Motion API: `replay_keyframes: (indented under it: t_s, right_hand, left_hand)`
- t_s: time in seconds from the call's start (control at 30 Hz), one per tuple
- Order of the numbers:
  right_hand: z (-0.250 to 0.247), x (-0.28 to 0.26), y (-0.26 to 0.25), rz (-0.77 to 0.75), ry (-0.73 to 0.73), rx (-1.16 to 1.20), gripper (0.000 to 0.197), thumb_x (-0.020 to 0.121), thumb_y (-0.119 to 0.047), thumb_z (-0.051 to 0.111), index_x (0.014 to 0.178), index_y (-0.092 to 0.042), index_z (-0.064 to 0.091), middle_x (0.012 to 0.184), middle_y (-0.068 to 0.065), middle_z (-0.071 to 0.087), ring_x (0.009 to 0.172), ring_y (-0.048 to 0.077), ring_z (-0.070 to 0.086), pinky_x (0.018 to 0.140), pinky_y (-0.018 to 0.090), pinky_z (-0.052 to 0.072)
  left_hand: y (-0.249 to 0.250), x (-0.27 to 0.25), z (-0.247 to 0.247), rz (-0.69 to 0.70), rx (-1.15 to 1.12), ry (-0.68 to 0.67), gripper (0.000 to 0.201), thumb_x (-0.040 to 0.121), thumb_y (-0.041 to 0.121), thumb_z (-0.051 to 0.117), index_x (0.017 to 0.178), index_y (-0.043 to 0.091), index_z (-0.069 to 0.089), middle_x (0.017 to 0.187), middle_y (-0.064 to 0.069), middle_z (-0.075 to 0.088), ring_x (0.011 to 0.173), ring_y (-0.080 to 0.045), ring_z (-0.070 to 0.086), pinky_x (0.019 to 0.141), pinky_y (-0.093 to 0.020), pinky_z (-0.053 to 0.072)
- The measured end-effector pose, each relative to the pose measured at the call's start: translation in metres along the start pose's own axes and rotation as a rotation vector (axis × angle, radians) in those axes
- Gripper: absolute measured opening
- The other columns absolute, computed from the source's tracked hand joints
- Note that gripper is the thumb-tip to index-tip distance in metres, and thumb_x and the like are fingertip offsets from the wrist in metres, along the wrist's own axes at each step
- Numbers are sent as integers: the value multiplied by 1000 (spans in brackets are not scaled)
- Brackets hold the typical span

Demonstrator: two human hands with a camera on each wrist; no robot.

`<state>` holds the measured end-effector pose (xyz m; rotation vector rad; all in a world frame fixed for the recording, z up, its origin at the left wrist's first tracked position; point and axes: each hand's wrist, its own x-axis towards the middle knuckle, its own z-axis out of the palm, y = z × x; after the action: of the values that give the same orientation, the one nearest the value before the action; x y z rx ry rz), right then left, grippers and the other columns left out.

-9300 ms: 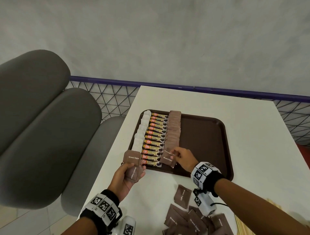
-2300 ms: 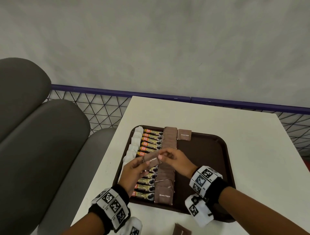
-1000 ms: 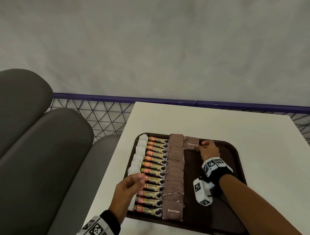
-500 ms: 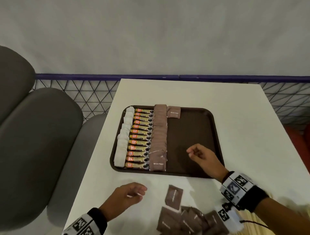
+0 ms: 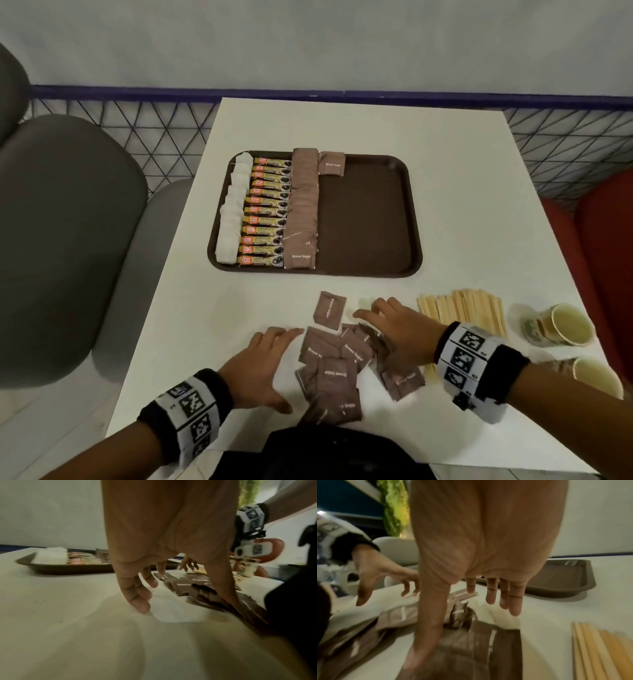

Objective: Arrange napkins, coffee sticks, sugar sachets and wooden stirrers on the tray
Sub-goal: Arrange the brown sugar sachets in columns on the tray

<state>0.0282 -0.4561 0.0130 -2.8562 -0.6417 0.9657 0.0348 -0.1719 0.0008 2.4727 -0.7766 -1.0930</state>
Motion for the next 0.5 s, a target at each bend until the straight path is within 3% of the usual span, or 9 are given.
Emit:
replay_keyframes:
  t_s: [0.1,0.23,0.37,0.5]
  right_hand:
    - [20,0,-5,2,-37,-145,107,61,-39,79,142,-25,11,127,9,36,106,26,39,87,38,47]
    - [23,0,-14,7,-47,-138,112,58,-31,83,144,-22,10,128,8,34,107,27,40,84,37,48]
    - [17,4,-14,58,28,65,97,68,-27,77,143,-21,16,128,6,35,114,27,39,87,34,42]
    - [14,10,-18,79,159,252,78,77,-23,66,141,-13,23,131,7,34,116,27,36,97,30,31]
  left_hand:
    - [12,7,13,56,244,55,133,55,60,77,145,34,-17,152,1,8,135,-24,16,111,-35,29]
    - [20,18,27,136,382,132,132,53,65,73,132,42,-31,156,-3,5,136,-27,21,108,-39,30]
    - [20,28,28,136,378,209,130,50,65,73,140,39,-16,152,-7,24,131,-29,36,101,-41,39]
    - [17,35,11,16,224,233,115,67,57,71,149,31,-6,153,-3,15,136,-25,24,108,-37,31]
